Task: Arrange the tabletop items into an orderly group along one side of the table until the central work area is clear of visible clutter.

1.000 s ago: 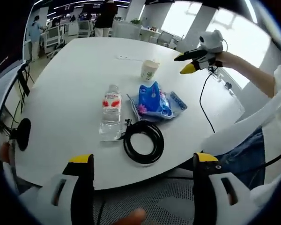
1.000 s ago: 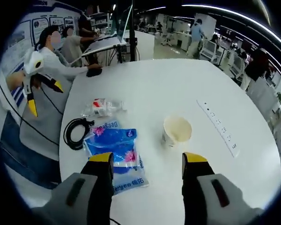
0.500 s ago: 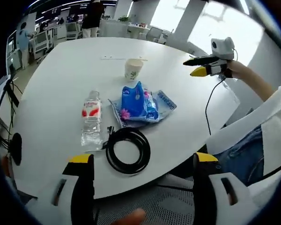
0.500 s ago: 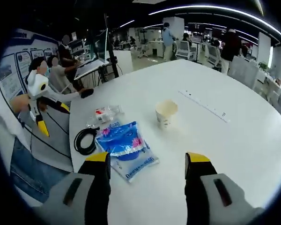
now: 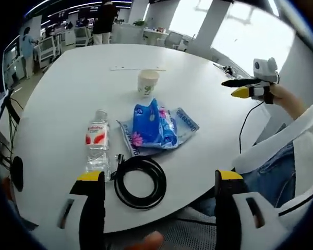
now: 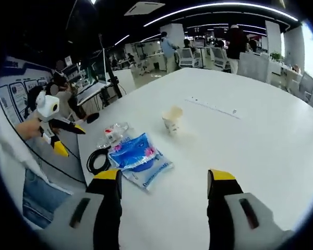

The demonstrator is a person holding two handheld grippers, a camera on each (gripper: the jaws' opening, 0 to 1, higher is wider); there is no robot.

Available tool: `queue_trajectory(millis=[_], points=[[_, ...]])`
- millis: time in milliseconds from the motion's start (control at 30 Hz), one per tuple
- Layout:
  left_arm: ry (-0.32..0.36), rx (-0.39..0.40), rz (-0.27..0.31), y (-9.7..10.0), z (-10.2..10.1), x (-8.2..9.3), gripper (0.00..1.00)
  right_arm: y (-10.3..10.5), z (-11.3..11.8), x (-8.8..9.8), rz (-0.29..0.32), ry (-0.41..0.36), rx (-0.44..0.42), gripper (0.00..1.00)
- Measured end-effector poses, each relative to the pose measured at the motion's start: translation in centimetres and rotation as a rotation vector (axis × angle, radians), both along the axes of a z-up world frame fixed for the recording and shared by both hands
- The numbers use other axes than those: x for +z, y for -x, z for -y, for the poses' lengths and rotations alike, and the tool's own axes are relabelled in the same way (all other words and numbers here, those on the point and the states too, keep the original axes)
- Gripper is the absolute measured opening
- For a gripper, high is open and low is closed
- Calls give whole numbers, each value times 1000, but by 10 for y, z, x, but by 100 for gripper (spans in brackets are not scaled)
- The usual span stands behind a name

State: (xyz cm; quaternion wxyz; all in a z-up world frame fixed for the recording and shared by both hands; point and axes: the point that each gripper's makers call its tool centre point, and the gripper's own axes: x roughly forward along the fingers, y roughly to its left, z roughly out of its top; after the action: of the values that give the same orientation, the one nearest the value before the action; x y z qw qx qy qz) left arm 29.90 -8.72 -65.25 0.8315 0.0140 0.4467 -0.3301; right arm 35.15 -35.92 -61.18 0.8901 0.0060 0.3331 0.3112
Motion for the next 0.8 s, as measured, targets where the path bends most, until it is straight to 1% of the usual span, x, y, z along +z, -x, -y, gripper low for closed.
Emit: queue_trajectory(millis=[67, 100, 200, 267, 367, 467, 600, 667, 800], points=[[-8, -4, -2, -2, 2, -1, 89, 3, 4, -3, -13, -21, -26, 65], [-9, -5, -1, -4, 3, -1, 89, 5, 8, -6, -27, -40, -53, 65], [-7, 12, 10, -14, 5, 1, 90, 11, 14, -10, -31, -50, -68, 65], [-3, 7, 12, -16, 10, 2, 90, 14, 19, -13, -32, -60, -85, 65], [-18, -8, 18, -27, 11, -2, 89, 19, 27, -18, -46, -71, -110, 65], [-16, 0, 15, -35, 13, -6, 89, 19, 34, -18, -49, -77, -129, 65], [-14, -18, 12, -47, 23, -11, 89, 15, 46, -20, -57, -101, -169, 63], [-16, -20, 13, -53, 27, -12, 89, 13, 50, -21, -62, -104, -176, 63], [-3, 10, 25, -68, 35, -11, 88, 7, 52, -25, -84, -115, -182, 62]])
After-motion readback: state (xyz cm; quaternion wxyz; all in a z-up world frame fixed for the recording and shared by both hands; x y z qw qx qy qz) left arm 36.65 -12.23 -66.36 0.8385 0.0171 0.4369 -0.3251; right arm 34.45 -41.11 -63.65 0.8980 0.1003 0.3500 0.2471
